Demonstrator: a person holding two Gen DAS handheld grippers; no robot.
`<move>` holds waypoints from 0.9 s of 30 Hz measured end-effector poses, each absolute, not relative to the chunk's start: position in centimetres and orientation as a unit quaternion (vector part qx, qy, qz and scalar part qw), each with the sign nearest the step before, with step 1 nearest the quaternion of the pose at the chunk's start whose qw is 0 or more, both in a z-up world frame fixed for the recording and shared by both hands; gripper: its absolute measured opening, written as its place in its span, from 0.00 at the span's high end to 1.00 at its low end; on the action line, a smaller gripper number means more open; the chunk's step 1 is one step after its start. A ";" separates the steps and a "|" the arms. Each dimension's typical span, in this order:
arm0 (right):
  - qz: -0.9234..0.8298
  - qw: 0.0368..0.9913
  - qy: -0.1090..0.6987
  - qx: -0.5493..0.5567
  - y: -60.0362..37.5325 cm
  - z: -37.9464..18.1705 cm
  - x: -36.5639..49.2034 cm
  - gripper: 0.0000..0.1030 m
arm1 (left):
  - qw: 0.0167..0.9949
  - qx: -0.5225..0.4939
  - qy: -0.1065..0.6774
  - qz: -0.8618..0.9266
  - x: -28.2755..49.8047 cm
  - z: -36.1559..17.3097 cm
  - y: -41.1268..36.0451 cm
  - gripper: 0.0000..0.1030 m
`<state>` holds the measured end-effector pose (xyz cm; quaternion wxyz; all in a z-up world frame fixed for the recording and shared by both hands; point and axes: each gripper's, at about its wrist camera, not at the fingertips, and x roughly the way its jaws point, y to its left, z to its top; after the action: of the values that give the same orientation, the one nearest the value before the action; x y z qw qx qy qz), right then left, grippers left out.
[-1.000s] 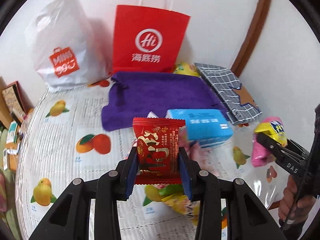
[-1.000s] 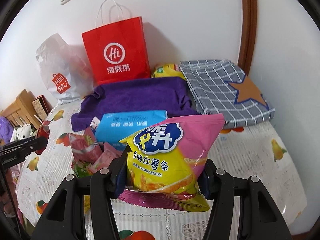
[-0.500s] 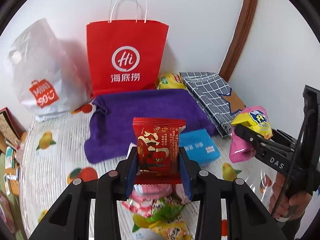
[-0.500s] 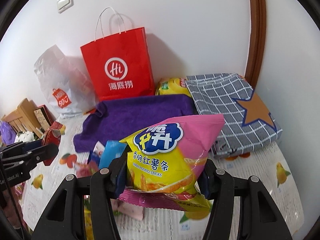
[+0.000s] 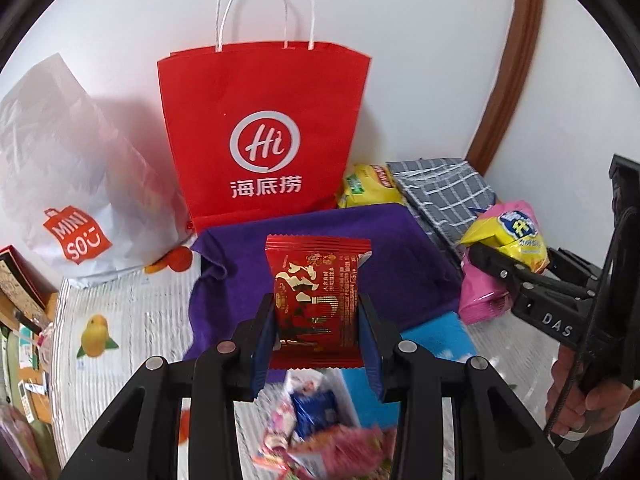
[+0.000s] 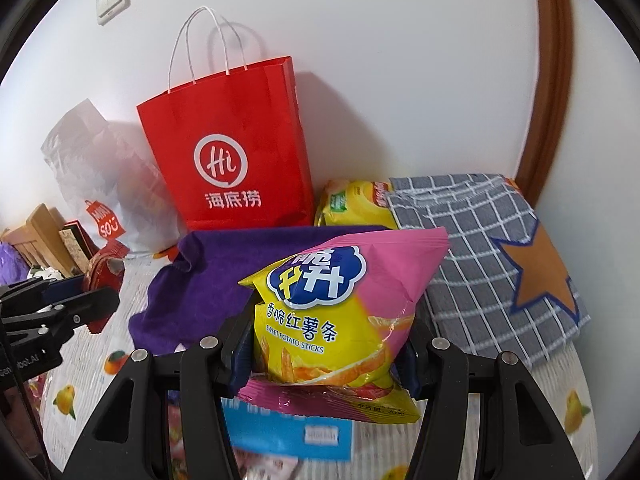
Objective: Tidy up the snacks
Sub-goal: 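Carry the candy packet and chip bag onto the purple towel with both grippers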
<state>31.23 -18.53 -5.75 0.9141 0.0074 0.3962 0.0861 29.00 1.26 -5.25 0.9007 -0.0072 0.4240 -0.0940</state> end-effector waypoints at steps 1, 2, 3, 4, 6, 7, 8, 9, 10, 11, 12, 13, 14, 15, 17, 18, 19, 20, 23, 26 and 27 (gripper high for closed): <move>0.088 0.913 0.397 0.008 -18.4 -6.0 31.9 0.44 | 0.900 -0.006 0.427 -0.093 29.7 -5.5 1.4 0.65; 0.090 0.913 0.399 0.008 -18.4 -6.2 32.6 0.44 | 0.899 -0.005 0.428 -0.092 30.2 -5.7 1.5 0.65; 0.091 0.912 0.400 0.007 -18.2 -6.4 33.2 0.44 | 0.898 -0.003 0.430 -0.089 30.8 -5.9 1.7 0.65; 0.091 0.912 0.401 0.007 -18.1 -6.6 33.7 0.44 | 0.898 -0.002 0.432 -0.088 31.3 -6.1 1.8 0.65; 0.091 0.911 0.402 0.008 -18.0 -7.1 35.0 0.44 | 0.896 -0.002 0.437 -0.084 32.6 -6.7 2.3 0.65; 0.092 0.911 0.403 0.009 -18.0 -7.3 35.5 0.44 | 0.895 -0.001 0.439 -0.083 33.3 -6.9 2.5 0.65; 0.094 0.910 0.404 0.009 -17.9 -7.5 36.0 0.44 | 0.894 0.000 0.440 -0.081 33.7 -7.2 2.6 0.65; 0.097 0.909 0.406 0.009 -17.9 -7.9 36.8 0.44 | 0.894 0.001 0.440 -0.079 34.2 -7.5 2.8 0.65; 0.098 0.908 0.407 0.008 -17.8 -8.1 37.2 0.44 | 0.894 0.003 0.441 -0.077 34.5 -7.9 3.0 0.65; 0.100 0.908 0.407 0.006 -17.8 -8.4 37.8 0.44 | 0.895 0.005 0.441 -0.074 34.9 -8.2 3.2 0.65; 0.099 0.908 0.407 0.004 -17.8 -8.6 38.0 0.44 | 0.895 0.006 0.440 -0.072 35.2 -8.5 3.4 0.65; 0.097 0.908 0.407 0.002 -17.8 -8.9 38.3 0.44 | 0.895 0.004 0.441 -0.071 35.5 -8.8 3.6 0.65; 0.095 0.908 0.408 0.002 -17.8 -9.2 38.7 0.44 | 0.894 0.002 0.443 -0.071 35.9 -9.1 3.8 0.65; 0.096 0.907 0.411 0.002 -17.8 -9.6 39.1 0.44 | 0.892 -0.001 0.446 -0.070 36.3 -9.5 4.0 0.65; 0.101 0.903 0.419 0.001 -17.6 -10.5 39.6 0.44 | 0.890 -0.002 0.450 -0.071 36.8 -10.2 4.2 0.65; 0.104 0.900 0.422 -0.002 -17.4 -10.9 39.8 0.44 | 0.889 0.000 0.453 -0.071 37.1 -10.5 4.2 0.65; 0.106 0.899 0.425 -0.006 -17.2 -11.3 40.0 0.44 | 0.888 0.001 0.454 -0.071 37.3 -10.8 4.2 0.65; 0.106 0.898 0.427 -0.011 -17.0 -11.6 40.1 0.44 | 0.887 0.002 0.456 -0.072 37.5 -11.1 4.2 0.65; 0.108 0.896 0.429 -0.024 -16.7 -12.6 40.4 0.44 | 0.885 0.001 0.460 -0.072 38.0 -11.7 4.3 0.65; 0.104 0.896 0.431 -0.026 -16.7 -13.1 40.6 0.44 | 0.882 0.000 0.465 -0.070 38.4 -12.2 4.4 0.65; 0.104 0.894 0.435 -0.029 -16.7 -13.4 40.7 0.44 | 0.881 0.001 0.467 -0.070 38.5 -12.4 4.4 0.65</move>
<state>40.69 -16.70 -13.36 0.8941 -0.0295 0.4346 0.1043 38.54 4.37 -12.39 0.8813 0.0008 0.4674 -0.0699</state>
